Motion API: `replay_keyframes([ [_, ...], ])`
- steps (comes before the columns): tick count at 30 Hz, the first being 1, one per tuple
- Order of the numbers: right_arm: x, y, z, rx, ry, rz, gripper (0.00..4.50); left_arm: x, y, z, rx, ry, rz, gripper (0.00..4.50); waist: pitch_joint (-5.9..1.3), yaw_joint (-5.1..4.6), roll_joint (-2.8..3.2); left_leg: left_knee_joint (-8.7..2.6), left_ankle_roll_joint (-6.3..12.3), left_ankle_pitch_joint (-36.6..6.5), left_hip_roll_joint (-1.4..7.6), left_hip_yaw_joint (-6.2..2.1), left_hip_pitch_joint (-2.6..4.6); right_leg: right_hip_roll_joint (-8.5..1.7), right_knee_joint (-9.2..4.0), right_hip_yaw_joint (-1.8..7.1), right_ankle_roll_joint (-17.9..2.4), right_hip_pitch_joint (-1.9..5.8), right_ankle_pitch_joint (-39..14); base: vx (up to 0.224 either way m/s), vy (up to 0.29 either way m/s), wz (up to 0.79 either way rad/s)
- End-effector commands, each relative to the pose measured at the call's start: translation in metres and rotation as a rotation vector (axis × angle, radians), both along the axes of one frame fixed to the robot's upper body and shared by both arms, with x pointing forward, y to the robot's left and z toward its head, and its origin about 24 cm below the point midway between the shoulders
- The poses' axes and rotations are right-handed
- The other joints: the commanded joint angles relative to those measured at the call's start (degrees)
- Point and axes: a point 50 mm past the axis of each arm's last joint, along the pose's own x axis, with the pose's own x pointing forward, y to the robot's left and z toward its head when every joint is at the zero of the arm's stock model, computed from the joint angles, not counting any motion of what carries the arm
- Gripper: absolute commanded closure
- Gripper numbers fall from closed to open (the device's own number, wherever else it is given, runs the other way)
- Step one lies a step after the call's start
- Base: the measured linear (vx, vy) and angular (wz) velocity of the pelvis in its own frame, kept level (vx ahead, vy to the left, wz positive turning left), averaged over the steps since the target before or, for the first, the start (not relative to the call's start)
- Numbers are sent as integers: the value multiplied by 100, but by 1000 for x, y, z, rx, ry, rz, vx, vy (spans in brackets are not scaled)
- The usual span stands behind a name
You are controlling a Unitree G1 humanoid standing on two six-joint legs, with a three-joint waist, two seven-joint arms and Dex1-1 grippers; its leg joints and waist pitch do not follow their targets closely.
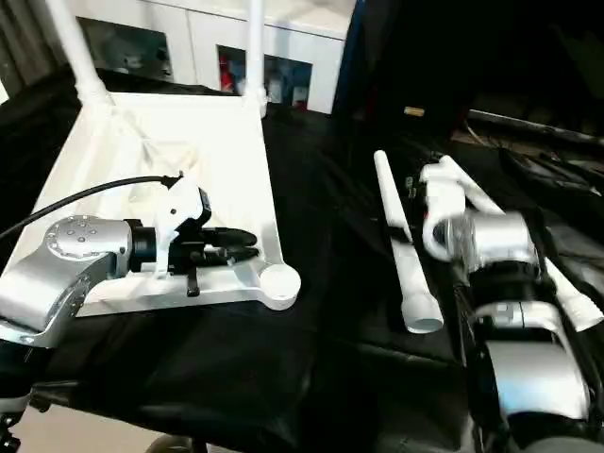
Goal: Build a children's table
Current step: Pick table leg
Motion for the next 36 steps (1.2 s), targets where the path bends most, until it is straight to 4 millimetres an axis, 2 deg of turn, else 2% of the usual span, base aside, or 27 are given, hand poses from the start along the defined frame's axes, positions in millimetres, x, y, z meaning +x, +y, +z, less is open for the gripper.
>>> replay_keyframes([
  [1, -6, -5, -7, -1, 52, -8, 0, -3, -3, 2, 5, 4, -25, 283, -428, 2, 66, -347, -325, -1169, 164, -64, 155, -265, -417, 206, -1141, 256, -1058, 0, 0, 0],
  [3, -11, -3, -12, 22, 81, 4, 0, -4, -4, 2, 8, 8, -29, 253, -425, 3, 62, -350, -331, -1156, 164, -67, 147, -261, -411, 206, -1135, 265, -1049, 0, 0, 0],
  [5, -13, -3, -15, 37, 96, 4, 0, -5, -5, 2, 5, 11, -32, 240, -414, 1, 63, -356, -368, -1296, 167, -71, 160, -267, -435, 203, -1104, 253, -1279, 0, 0, 0],
  [6, -14, -3, -16, 44, 102, 1, 18, -5, -5, 3, 2, 13, -34, 237, -417, 2, 50, -352, -373, -1304, 171, -72, 168, -274, -435, 206, -1098, 250, -1323, 0, 0, 0],
  [7, -14, -4, -16, 47, 107, 0, 18, -6, -6, 3, 2, 15, -36, 237, -418, 5, 57, -354, -377, -1299, 173, -75, 169, -276, -437, 205, -1100, 248, -1323, 0, 0, 0],
  [9, -15, -5, -17, 48, 111, 0, 39, -7, -6, 4, 0, 19, -39, 199, -409, 1, 52, -357, -385, -1334, 170, -75, 165, -270, -439, 201, -1100, 247, -1361, 0, 0, 0],
  [10, -15, -5, -17, 48, 112, 0, 48, -7, -6, 4, 0, 20, -39, 197, -409, -2, 34, -354, -380, -1354, 171, -71, 171, -268, -448, 203, -1089, 240, -1402, 0, 0, 0],
  [12, -15, -5, -17, 48, 114, 2, 61, -7, -6, 4, 1, 20, -40, 198, -410, 1, 40, -352, -374, -1334, 167, -74, 165, -274, -448, 204, -1060, 245, -1452, 0, 0, 0],
  [13, -15, -6, -17, 47, 113, 1, 73, -7, -6, 4, 1, 19, -40, 193, -414, -2, 15, -348, -363, -1302, 168, -70, 163, -271, -451, 205, -1044, 245, -1445, 0, 0, 0],
  [14, -15, -6, -17, 47, 113, 0, 85, -7, -6, 4, 1, 19, -39, 162, -415, 3, 27, -347, -359, -1274, 168, -72, 162, -275, -447, 204, -1039, 247, -1446, 0, 0, 0],
  [16, -14, -7, -16, 46, 110, 1, 93, -7, -6, 4, 1, 19, -38, 154, -419, 1, 26, -344, -356, -1234, 167, -70, 162, -271, -442, 203, -1046, 247, -1389, 0, 0, 0],
  [17, -14, -7, -16, 45, 107, 1, 115, -6, -6, 4, 1, 18, -36, 155, -422, 6, 15, -340, -344, -1200, 168, -68, 160, -274, -437, 205, -1052, 251, -1361, 0, 0, 0],
  [20, -12, -8, -15, 40, 95, -1, 137, -6, -6, 4, 1, 18, -31, 117, -422, 5, 11, -339, -336, -1193, 168, -67, 157, -274, -435, 203, -1056, 250, -1362, 0, 0, 0],
  [23, -12, -8, -15, 40, 90, 1, 167, -5, -6, 4, 2, 16, -27, 111, -421, 2, 6, -337, -325, -1190, 165, -65, 155, -271, -438, 203, -1047, 250, -1379, 0, 0, 0],
  [25, -11, -8, -15, 40, 89, 1, 181, -5, -6, 4, 3, 13, -21, 76, -420, -1, -1, -335, -318, -1193, 164, -64, 154, -269, -441, 201, -1037, 249, -1410, 0, 0, 0],
  [28, -11, -8, -14, 41, 87, 3, 202, -4, -5, 4, 4, 11, -18, 69, -421, 0, 0, -333, -323, -1221, 166, -64, 159, -273, -446, 201, -1019, 244, -1474, 0, 0, 0],
  [30, -11, -8, -15, 41, 84, 6, 223, -3, -6, 4, 4, 9, -15, 31, -423, 0, 24, -334, -327, -1195, 164, -68, 156, -271, -440, 201, -1029, 248, -1425, 0, 0, 0],
  [36, -11, -10, -12, 52, 61, 7, 261, -1, -7, 3, -2, 0, -7, 3, -429, -6, 10, -332, -317, -1186, 166, -68, 154, -267, -436, 198, -1046, 255, -1360, 0, 0, 0],
])
